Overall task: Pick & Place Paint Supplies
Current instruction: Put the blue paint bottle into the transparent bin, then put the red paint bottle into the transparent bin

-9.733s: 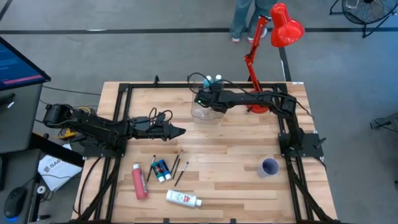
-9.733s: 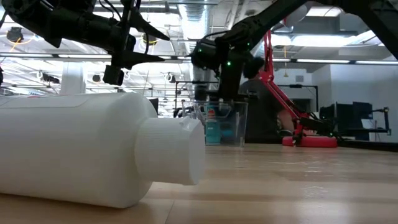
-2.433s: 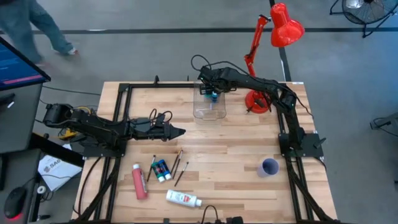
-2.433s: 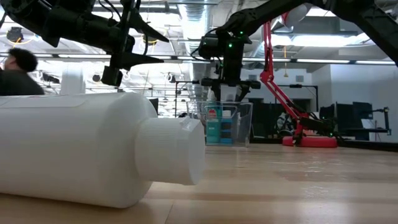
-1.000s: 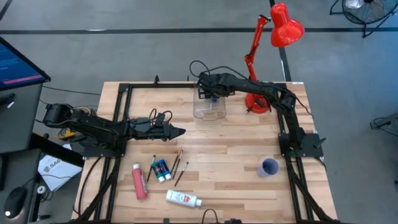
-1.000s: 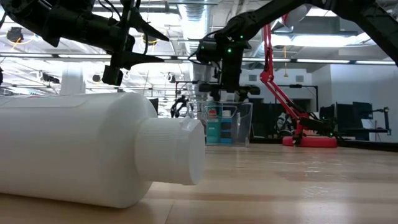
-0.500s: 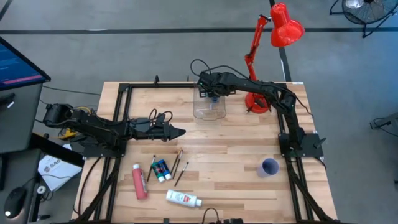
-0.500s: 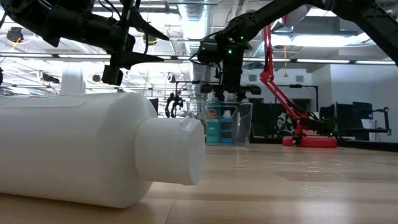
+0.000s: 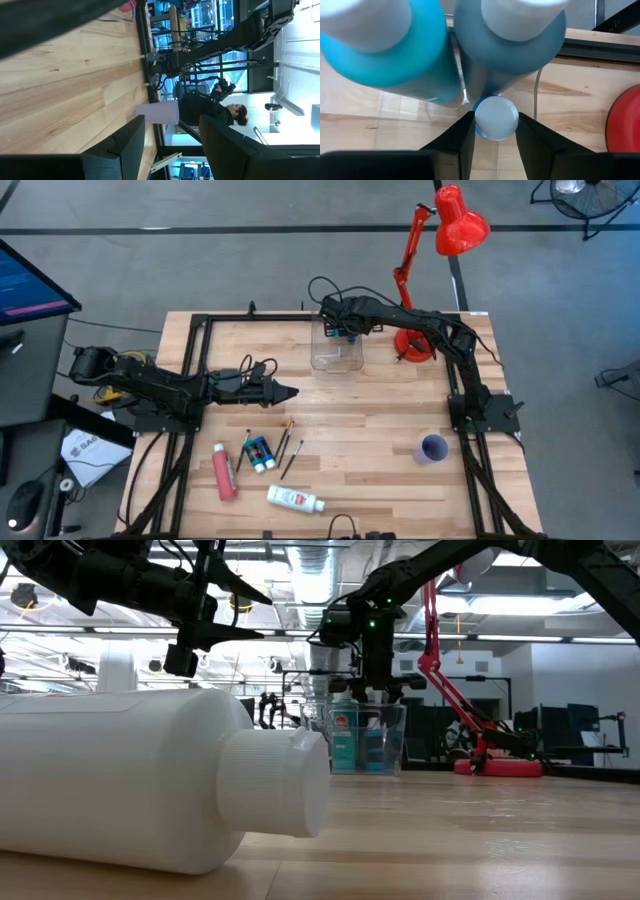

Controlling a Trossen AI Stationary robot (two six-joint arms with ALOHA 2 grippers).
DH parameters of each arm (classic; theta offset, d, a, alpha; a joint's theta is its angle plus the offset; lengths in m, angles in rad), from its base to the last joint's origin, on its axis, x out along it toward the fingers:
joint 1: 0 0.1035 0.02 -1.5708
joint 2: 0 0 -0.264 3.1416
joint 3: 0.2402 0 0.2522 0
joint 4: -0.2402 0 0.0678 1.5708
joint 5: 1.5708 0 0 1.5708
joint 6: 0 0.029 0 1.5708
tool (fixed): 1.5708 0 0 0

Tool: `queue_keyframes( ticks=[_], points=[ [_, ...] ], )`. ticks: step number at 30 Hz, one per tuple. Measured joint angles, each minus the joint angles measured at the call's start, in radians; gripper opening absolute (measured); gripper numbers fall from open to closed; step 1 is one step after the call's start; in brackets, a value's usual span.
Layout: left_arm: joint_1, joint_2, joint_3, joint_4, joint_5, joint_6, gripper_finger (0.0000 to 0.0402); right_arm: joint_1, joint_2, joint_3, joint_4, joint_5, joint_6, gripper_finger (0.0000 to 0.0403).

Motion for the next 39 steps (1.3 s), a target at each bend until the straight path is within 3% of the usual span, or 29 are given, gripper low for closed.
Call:
queue_keyframes(
  ticks=[6, 21, 39],
  points=[
    [0.0, 0.0, 0.0, 0.0, 0.0, 0.0, 0.0182, 0.0, 0.0, 0.0, 0.0, 0.0, 0.0, 0.0133],
    [0.0, 0.0, 0.0, 0.0, -0.001, 0.002, 0.0182, 0.001, 0.0, 0.0, -0.001, -0.001, 0.002, 0.0245],
    [0.0, 0.0, 0.0, 0.0, -0.001, 0.003, 0.0182, 0.001, 0.0, 0.0, -0.073, -0.006, 0.0, 0.025]
  ],
)
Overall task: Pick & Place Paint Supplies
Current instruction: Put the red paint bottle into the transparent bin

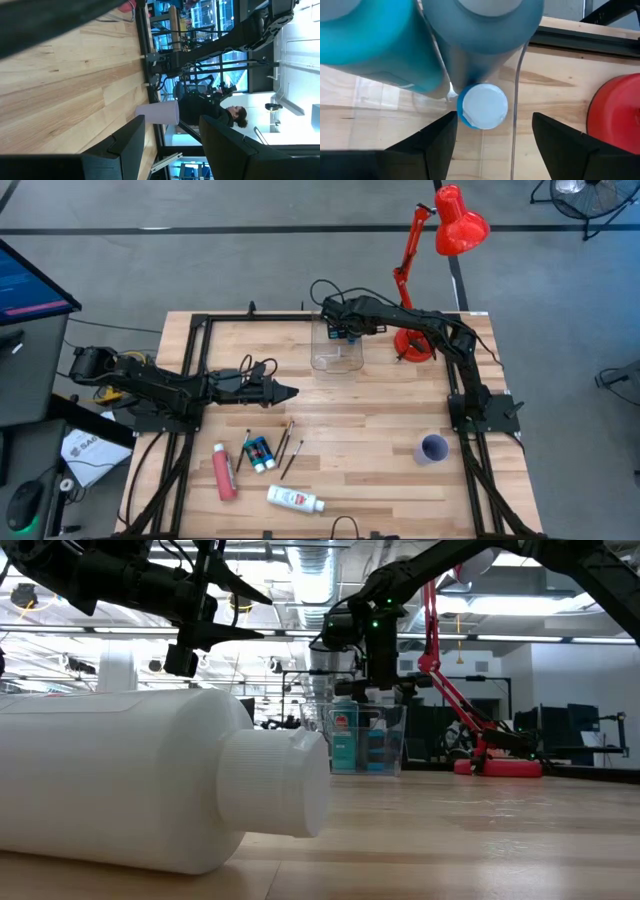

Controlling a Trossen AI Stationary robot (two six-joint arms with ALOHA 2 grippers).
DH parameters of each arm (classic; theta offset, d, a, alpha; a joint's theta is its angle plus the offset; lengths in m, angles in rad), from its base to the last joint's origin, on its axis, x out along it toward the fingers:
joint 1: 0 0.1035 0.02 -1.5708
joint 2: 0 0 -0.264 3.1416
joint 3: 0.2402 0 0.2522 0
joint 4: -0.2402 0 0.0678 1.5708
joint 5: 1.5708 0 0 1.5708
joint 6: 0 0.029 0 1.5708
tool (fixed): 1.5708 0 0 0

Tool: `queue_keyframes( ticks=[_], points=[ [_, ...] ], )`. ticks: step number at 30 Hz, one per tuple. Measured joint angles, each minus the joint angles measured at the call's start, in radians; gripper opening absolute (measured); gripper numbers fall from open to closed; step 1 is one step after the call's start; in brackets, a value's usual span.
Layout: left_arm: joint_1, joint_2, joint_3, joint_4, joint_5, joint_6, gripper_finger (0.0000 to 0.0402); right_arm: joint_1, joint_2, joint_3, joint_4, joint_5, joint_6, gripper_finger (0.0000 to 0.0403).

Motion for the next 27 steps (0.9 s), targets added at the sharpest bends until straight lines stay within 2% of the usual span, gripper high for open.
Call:
queue_keyframes(
  ticks=[7, 17, 27],
  points=[
    [0.0, 0.0, 0.0, 0.0, 0.0, 0.0, 0.0182, 0.015, 0.0, 0.05, -0.015, -0.004, -0.037, 0.025],
    [0.0, 0.0, 0.0, 0.005, 0.031, 0.0, 0.0182, 0.036, 0.0, 0.196, -0.061, 0.001, -0.127, 0.025],
    [0.0, -0.003, 0.0, 0.009, 0.171, 0.077, 0.0182, 0.136, 0.0, 0.325, -0.178, 0.029, -0.233, 0.025]
  ],
)
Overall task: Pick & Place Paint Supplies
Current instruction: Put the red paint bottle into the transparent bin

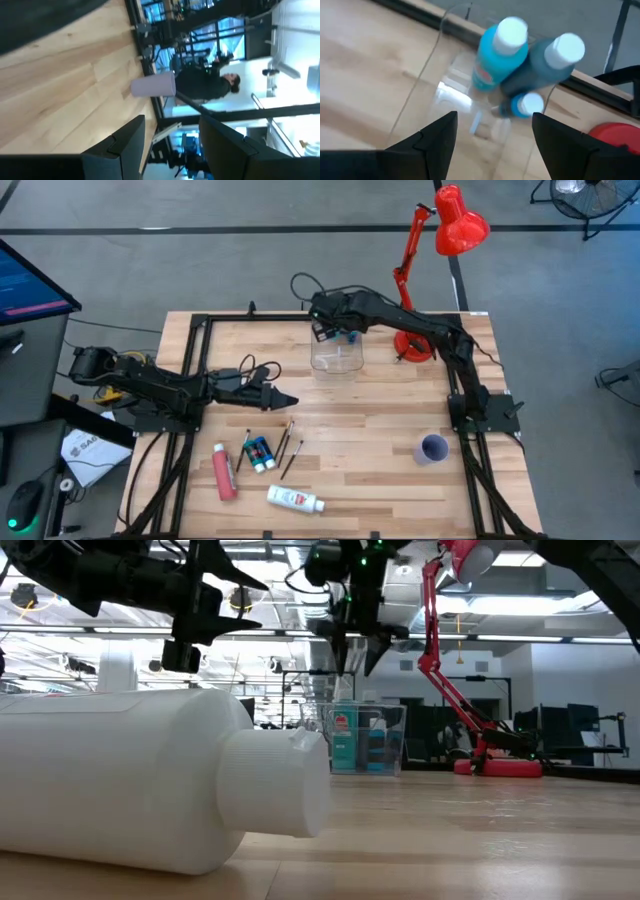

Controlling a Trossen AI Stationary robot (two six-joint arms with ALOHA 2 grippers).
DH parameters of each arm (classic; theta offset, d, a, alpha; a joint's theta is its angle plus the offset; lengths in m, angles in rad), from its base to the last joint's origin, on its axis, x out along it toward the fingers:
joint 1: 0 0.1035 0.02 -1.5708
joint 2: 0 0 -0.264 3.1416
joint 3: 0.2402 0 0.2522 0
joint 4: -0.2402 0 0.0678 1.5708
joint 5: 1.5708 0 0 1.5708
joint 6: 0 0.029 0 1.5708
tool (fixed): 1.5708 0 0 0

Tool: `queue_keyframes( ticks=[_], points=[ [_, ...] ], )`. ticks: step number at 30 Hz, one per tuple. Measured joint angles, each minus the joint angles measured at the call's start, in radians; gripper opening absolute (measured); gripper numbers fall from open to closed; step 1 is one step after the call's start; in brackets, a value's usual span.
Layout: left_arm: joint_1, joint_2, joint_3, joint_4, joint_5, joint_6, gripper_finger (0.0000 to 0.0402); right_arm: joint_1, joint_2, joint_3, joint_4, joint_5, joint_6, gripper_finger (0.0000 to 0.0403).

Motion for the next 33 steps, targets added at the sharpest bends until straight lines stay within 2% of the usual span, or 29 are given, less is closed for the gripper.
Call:
queue_keyframes(
  ticks=[8, 18, 27, 29, 33],
  points=[
    [-0.013, 0.0, 0.0, 0.0, 0.006, 0.003, 0.0182, 0.151, -0.054, 0.004, -0.098, 0.078, -0.033, 0.025],
    [-0.013, 0.0, 0.0, -0.011, -0.019, 0.029, 0.0182, 0.371, -0.2, 0.005, -0.074, 0.161, -0.042, 0.025],
    [-0.046, 0.0, 0.0, -0.035, -0.117, 0.036, 0.0182, 0.591, -0.324, 0.005, 0.081, 0.284, -0.283, 0.025],
    [-0.065, 0.0, 0.012, -0.074, -0.14, 0.043, 0.0182, 0.622, -0.333, 0.005, 0.095, 0.283, -0.302, 0.025],
    [-0.11, 0.0, 0.098, -0.256, -0.196, 0.117, 0.0182, 0.672, -0.361, -0.042, 0.114, 0.29, -0.301, 0.025]
  ],
)
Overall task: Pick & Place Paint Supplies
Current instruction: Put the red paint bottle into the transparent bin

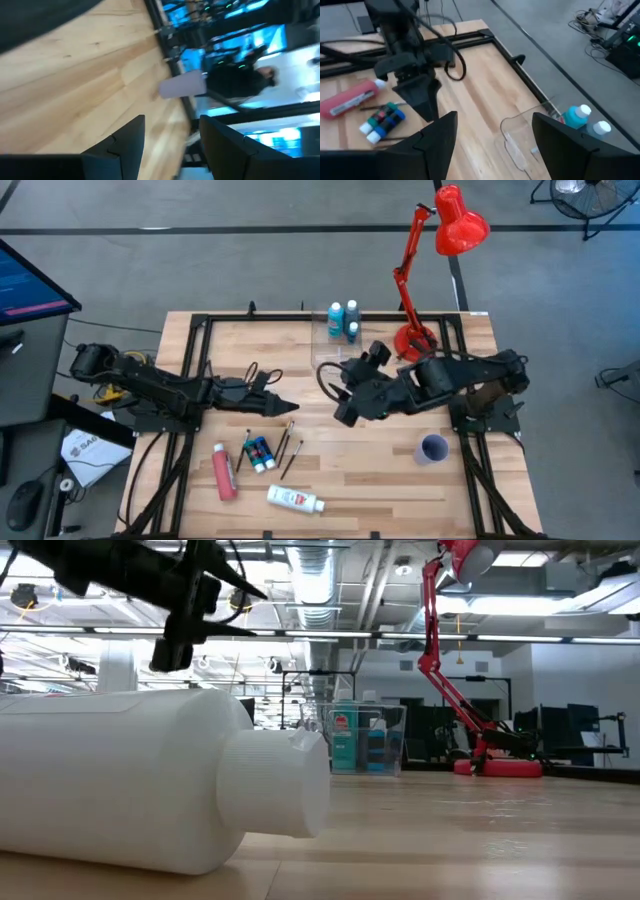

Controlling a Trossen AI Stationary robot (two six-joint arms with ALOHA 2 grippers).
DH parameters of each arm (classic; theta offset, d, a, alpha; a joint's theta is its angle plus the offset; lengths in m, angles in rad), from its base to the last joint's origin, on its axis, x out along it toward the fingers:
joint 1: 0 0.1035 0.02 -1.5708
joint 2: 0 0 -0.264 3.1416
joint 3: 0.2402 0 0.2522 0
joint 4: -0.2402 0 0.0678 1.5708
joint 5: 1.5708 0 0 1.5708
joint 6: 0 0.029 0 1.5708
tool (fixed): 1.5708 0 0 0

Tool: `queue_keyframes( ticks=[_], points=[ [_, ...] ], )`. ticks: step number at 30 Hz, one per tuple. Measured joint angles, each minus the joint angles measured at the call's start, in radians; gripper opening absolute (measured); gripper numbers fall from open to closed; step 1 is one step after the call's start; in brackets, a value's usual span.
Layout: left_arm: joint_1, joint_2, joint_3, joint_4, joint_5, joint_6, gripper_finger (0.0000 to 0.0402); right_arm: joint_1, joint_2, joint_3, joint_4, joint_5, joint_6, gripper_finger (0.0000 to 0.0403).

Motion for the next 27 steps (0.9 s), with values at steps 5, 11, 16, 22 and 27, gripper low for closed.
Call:
queue_keyframes(
  ticks=[5, 11, 16, 22, 27],
  points=[
    [-0.047, 0.0, 0.136, -0.188, -0.134, 0.091, 0.0182, 0.058, -0.073, -0.168, 0.092, -0.009, 0.003, 0.025],
    [-0.06, 0.005, 0.32, -0.503, -0.182, 0.087, 0.0182, 0.107, -0.245, -0.472, 0.283, -0.06, 0.068, 0.025],
    [-0.099, 0.032, 0.499, -0.899, -0.197, -0.049, 0.0182, 0.11, -0.442, -0.725, 0.478, -0.167, 0.104, 0.025],
    [-0.17, 0.13, 0.676, -1.19, -0.151, -0.259, 0.018, 0.07, -0.602, -0.935, 0.715, -0.379, 0.102, 0.025],
    [-0.219, 0.239, 0.747, -1.389, 0.072, -0.496, 0.0162, 0.055, -0.628, -0.971, 0.743, -0.453, 0.1, 0.025]
  ],
)
